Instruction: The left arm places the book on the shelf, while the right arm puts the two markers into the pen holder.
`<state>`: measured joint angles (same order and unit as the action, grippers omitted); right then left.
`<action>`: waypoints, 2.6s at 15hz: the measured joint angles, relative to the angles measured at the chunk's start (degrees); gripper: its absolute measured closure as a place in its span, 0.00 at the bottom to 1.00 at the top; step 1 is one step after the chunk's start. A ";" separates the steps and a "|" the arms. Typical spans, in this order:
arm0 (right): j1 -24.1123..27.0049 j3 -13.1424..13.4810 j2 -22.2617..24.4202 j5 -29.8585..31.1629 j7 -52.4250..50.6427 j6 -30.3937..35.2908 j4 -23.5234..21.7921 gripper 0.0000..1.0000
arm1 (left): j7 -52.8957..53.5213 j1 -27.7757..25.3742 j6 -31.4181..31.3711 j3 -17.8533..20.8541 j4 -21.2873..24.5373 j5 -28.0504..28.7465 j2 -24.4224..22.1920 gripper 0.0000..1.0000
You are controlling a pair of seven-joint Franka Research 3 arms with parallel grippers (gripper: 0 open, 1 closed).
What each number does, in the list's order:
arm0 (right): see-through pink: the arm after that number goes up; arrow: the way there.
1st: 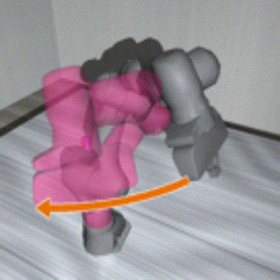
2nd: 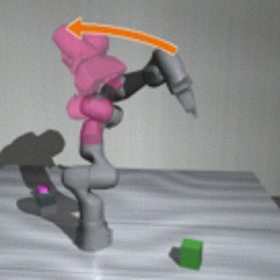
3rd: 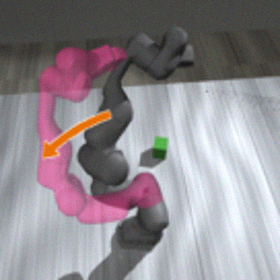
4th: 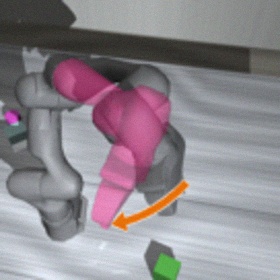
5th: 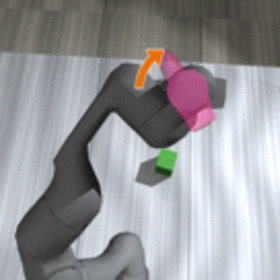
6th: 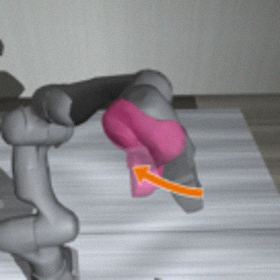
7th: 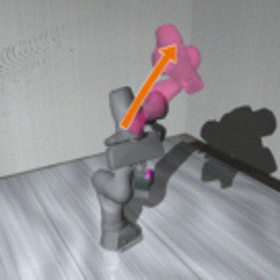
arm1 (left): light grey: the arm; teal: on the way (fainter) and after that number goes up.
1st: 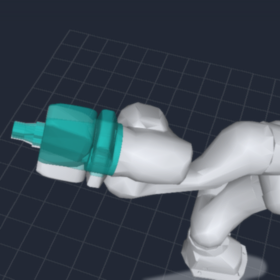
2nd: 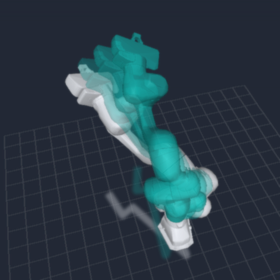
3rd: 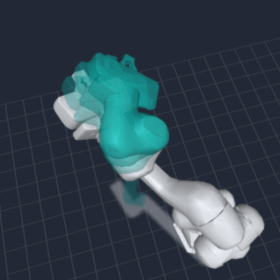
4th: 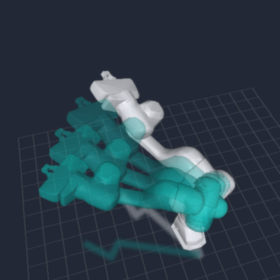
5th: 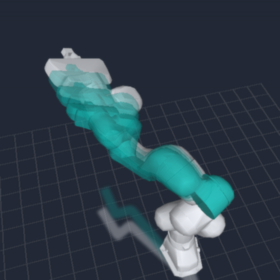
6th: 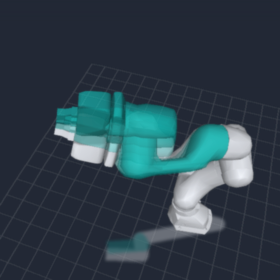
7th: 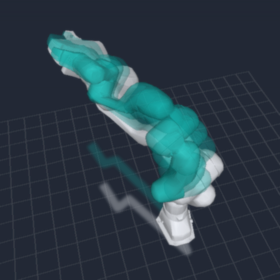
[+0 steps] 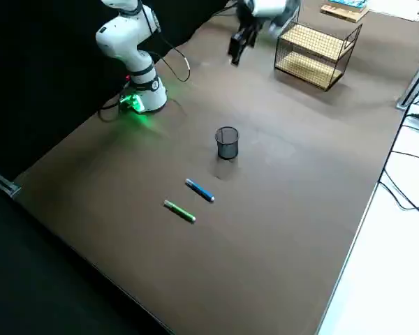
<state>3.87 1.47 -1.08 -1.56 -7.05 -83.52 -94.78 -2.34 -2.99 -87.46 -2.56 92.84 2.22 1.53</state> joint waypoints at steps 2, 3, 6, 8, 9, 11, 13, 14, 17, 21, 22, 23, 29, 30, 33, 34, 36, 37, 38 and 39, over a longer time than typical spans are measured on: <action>5.66 0.38 -1.39 0.36 -0.34 -4.39 -3.75 0.04 | 4.93 -9.60 -0.64 0.19 0.14 -8.62 1.45 0.00; 8.44 0.58 -2.86 0.74 -0.76 -7.18 -5.91 0.08 | 7.07 -15.45 -1.07 0.33 0.22 -15.24 2.63 0.00; 14.51 0.82 -10.89 3.31 -1.46 -21.87 -12.40 0.18 | 12.06 -36.48 1.43 0.75 1.29 -39.31 12.61 0.00; 16.06 0.83 -13.84 3.76 -1.44 -31.28 -15.85 0.18 | 16.59 -42.39 2.24 0.66 1.47 -45.74 19.76 0.00; 16.92 0.84 -15.01 3.88 -1.44 -36.29 -17.98 0.19 | 19.67 -44.29 2.25 0.61 1.45 -47.71 23.17 0.00; 18.57 0.85 -17.44 3.94 -1.59 -43.62 -21.41 0.19 | 25.70 -46.50 2.24 0.55 1.28 -50.17 28.96 0.00; 19.44 0.86 -20.24 3.96 -1.82 -47.80 -22.69 0.20 | 31.55 -47.25 2.21 0.54 -0.10 -50.71 33.62 0.00; 19.58 0.94 -21.56 3.96 -1.82 -49.42 -22.91 0.20 | 34.15 -47.40 2.21 0.54 -1.05 -50.72 35.49 0.00; 19.62 1.54 -24.64 4.27 -1.83 -51.58 -23.02 0.25 | 42.35 -47.45 2.18 0.55 -4.11 -49.00 39.22 0.00; 19.64 2.66 -26.46 6.74 -1.84 -53.38 -23.01 0.26 | 50.16 -47.23 0.71 0.54 -7.24 -42.55 41.69 0.00; 19.65 2.90 -26.94 7.00 -1.84 -54.18 -23.03 0.28 | 51.34 -47.19 -0.62 0.52 -7.37 -41.07 42.15 0.00; 19.66 3.05 -27.43 7.16 -1.84 -54.75 -23.02 0.29 | 52.38 -47.17 -1.79 0.52 -7.38 -40.30 42.79 0.00; 19.63 2.53 -28.09 7.17 -1.78 -54.95 -22.91 0.78 | 53.65 -47.00 -4.63 -0.39 -7.45 -41.35 49.11 0.00; 19.66 2.67 -28.03 7.21 -1.74 -54.89 -22.92 0.83 | 53.65 -46.93 -4.62 -0.41 -7.45 -42.34 49.35 0.00; 19.69 2.77 -28.05 7.20 -1.75 -54.97 -22.92 0.83 | 53.64 -46.15 -4.46 -0.47 -7.43 -44.39 49.48 0.00; 19.67 2.76 -28.05 7.27 -1.77 -54.97 -22.92 0.83 | 53.59 -45.82 -4.15 -0.57 -7.36 -45.13 49.49 0.01; 19.38 2.74 -28.05 7.69 -2.47 -54.96 -22.88 0.83 | 53.53 -45.33 -3.66 -0.95 -6.95 -46.18 49.57 0.03; 18.98 2.67 -28.06 7.78 -3.79 -54.99 -22.82 0.83 | 53.53 -45.10 -3.64 -1.00 -6.76 -46.30 49.65 0.04; 18.41 2.48 -28.04 7.78 -5.72 -54.80 -22.70 0.83 | 53.53 -44.91 -3.60 -1.05 -6.60 -46.31 49.73 0.04; 17.91 2.20 -27.84 7.77 -7.75 -53.83 -22.35 0.83 | 53.53 -44.73 -3.58 -1.10 -6.48 -46.31 49.80 0.04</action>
<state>21.78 3.67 -28.92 6.21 -14.80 -137.35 -117.13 51.19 -47.72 -91.04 -3.66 86.36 -44.09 51.33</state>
